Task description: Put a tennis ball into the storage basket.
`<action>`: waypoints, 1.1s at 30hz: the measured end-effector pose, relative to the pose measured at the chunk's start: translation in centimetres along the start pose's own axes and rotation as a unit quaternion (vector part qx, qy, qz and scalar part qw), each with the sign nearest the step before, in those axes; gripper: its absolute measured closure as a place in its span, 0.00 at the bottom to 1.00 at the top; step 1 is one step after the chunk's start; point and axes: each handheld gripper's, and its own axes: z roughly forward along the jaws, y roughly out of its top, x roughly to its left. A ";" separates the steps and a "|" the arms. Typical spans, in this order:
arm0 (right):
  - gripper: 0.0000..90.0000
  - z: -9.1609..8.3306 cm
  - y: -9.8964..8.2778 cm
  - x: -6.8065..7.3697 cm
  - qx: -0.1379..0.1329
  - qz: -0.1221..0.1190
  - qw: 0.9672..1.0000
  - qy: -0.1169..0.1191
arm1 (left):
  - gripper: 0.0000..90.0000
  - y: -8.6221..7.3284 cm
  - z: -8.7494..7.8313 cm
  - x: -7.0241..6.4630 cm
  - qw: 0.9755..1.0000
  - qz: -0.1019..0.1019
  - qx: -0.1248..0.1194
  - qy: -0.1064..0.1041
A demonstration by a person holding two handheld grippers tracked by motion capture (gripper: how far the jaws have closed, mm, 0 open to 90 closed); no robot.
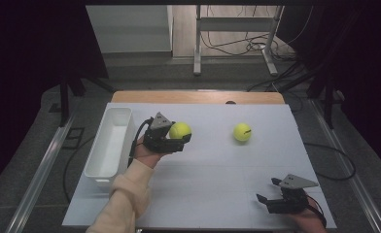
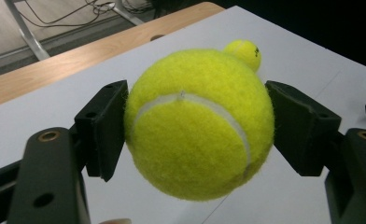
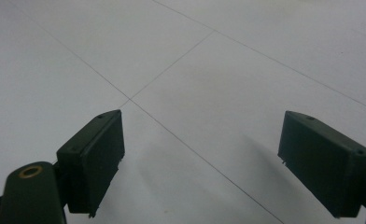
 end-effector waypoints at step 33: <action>0.17 0.0 0.0 0.0 -0.001 0.001 1.000 -0.001 | 0.29 0.2 -3.7 3.2 0.998 -0.031 -0.028 0.042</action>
